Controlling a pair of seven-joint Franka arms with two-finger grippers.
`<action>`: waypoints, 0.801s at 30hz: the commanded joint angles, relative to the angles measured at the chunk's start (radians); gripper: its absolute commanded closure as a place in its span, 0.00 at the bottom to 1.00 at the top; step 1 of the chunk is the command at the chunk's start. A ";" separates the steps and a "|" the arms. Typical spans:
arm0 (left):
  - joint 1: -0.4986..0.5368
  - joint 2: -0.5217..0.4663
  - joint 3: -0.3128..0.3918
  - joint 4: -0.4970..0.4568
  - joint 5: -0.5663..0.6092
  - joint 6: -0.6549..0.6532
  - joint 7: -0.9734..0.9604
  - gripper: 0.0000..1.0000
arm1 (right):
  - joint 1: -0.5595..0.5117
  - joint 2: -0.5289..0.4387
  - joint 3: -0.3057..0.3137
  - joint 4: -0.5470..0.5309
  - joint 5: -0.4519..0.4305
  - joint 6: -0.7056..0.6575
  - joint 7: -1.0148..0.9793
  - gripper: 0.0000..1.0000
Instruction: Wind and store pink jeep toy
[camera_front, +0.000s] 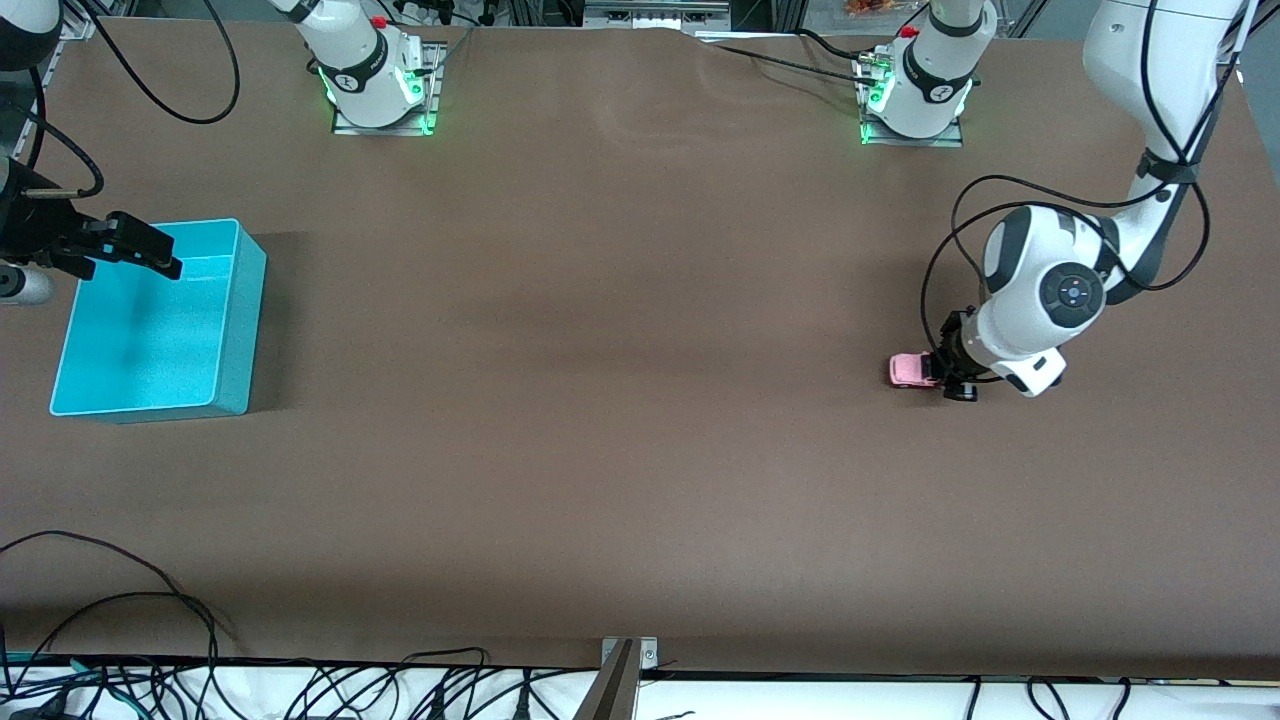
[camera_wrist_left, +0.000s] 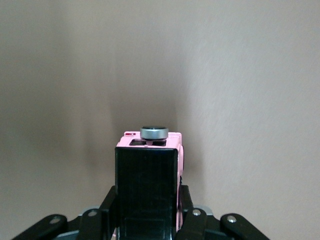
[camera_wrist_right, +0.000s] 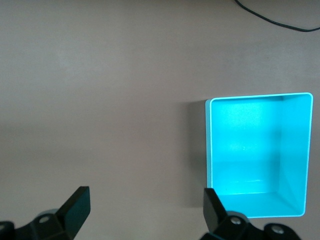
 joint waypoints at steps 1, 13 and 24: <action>0.004 0.036 -0.030 0.012 0.027 -0.002 -0.080 0.69 | 0.002 0.003 0.000 0.012 -0.011 -0.005 -0.006 0.00; -0.003 0.053 -0.033 0.007 0.035 0.014 -0.100 0.69 | 0.004 0.003 0.000 0.012 -0.011 -0.005 -0.006 0.00; 0.076 0.062 -0.026 0.001 0.140 0.014 -0.080 0.70 | 0.004 0.003 0.000 0.012 -0.011 -0.005 -0.006 0.00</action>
